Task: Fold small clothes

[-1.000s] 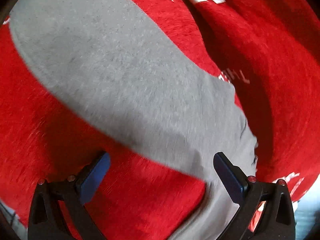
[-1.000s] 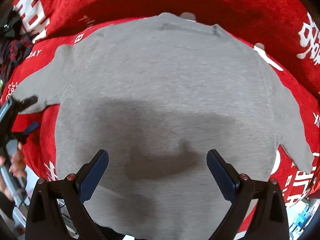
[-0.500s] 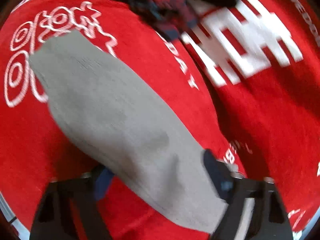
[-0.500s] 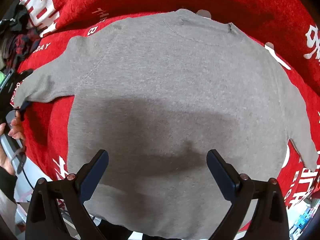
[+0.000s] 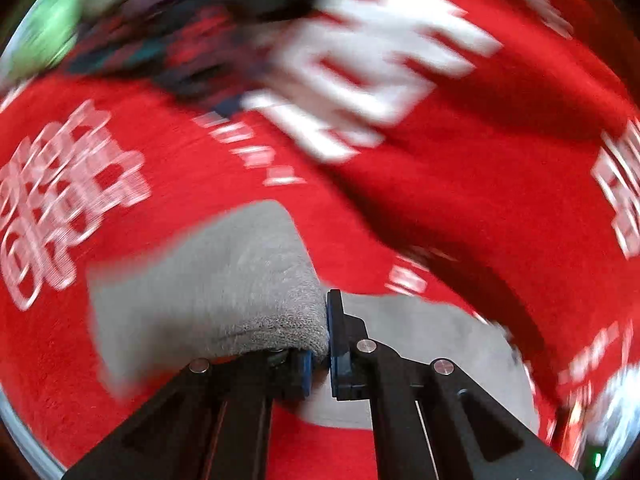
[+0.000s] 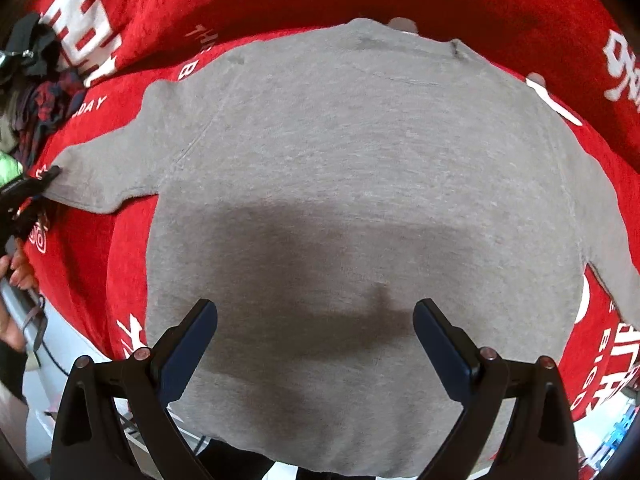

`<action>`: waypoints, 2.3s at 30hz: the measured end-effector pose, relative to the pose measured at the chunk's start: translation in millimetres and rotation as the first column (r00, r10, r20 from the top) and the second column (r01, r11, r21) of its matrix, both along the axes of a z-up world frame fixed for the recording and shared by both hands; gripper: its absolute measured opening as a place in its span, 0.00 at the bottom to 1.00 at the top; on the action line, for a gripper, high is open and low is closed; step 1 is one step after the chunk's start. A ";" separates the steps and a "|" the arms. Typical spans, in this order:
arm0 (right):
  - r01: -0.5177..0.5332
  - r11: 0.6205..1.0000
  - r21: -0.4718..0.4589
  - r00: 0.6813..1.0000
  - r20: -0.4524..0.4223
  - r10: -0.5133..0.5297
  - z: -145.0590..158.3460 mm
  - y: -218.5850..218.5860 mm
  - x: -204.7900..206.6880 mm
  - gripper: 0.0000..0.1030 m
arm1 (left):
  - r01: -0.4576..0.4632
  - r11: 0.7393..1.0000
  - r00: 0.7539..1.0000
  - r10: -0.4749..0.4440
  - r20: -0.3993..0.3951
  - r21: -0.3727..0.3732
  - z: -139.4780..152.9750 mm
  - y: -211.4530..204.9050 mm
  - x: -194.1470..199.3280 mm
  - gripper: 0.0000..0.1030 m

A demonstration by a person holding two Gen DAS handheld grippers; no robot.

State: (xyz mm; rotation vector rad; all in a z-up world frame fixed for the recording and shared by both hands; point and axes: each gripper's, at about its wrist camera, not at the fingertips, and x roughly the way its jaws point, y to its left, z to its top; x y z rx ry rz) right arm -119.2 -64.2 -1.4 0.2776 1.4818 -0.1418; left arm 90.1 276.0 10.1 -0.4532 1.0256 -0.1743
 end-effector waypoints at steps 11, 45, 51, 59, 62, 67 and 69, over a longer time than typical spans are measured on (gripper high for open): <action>0.189 0.982 0.011 0.980 0.056 -0.190 10.2 -79.0 -34.8 0.96 | 0.521 0.853 0.851 -0.519 0.076 -0.012 25.9 -255.5 -20.3 0.07; -0.514 0.625 -0.588 0.773 0.000 0.635 -32.8 32.0 60.8 0.82 | 0.493 0.789 0.866 -0.405 -0.293 0.366 -46.8 -135.9 -63.4 0.65; -0.241 0.894 -0.378 0.911 0.231 0.343 -1.9 -24.6 83.1 0.07 | 0.464 0.798 0.883 -0.381 -0.275 0.384 -46.7 -144.2 -57.3 0.65; 0.512 0.798 0.319 0.790 0.189 -0.583 -36.0 -175.5 -10.5 0.12 | 0.481 0.779 0.875 -0.398 -0.277 0.402 -47.7 -145.8 -53.6 0.65; 0.574 0.714 0.401 0.723 0.161 -0.672 -46.5 -192.5 -35.5 0.13 | 0.491 0.769 0.870 -0.407 -0.279 0.409 -47.0 -145.3 -52.9 0.65; 0.583 0.713 0.390 0.715 0.170 -0.678 -38.7 -204.7 -37.7 0.23 | 0.488 0.772 0.870 -0.394 -0.295 0.407 -45.7 -145.0 -48.8 0.65; 0.591 0.708 0.387 0.706 0.176 -0.686 -33.6 -208.0 -34.0 0.22 | 0.473 0.783 0.878 -0.381 -0.290 0.404 -43.6 -143.8 -48.5 0.65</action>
